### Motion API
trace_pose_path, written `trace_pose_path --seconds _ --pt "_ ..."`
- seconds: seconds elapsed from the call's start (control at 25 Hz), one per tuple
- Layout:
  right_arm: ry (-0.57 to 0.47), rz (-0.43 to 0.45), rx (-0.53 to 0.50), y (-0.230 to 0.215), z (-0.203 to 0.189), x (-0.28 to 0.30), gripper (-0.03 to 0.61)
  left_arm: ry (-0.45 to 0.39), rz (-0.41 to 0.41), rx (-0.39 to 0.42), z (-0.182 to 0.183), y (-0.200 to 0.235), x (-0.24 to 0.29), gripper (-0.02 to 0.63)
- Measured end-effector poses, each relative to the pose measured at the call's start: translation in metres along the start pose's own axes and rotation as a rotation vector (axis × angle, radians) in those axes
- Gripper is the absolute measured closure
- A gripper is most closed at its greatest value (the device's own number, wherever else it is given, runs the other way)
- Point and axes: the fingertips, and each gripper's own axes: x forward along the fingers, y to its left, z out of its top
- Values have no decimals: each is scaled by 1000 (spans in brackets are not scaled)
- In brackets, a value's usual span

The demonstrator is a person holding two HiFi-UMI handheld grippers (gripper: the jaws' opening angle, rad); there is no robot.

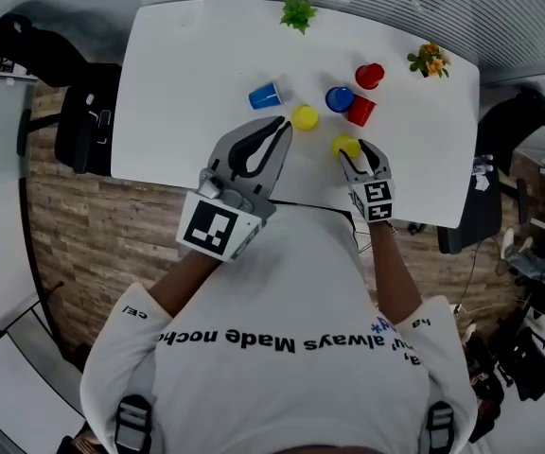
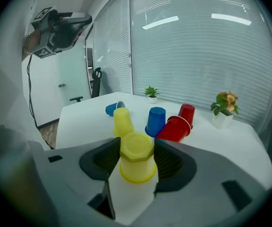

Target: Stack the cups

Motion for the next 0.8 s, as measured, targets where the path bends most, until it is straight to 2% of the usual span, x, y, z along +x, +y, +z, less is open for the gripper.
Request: trace_pose_path --seconds 0.28,0.8 --pt "-11 37 -40 12 28 37 344 2 4 1 0 4 1 572" --pt "-10 104 -71 41 46 71 344 19 15 5 -4 13 0 572"
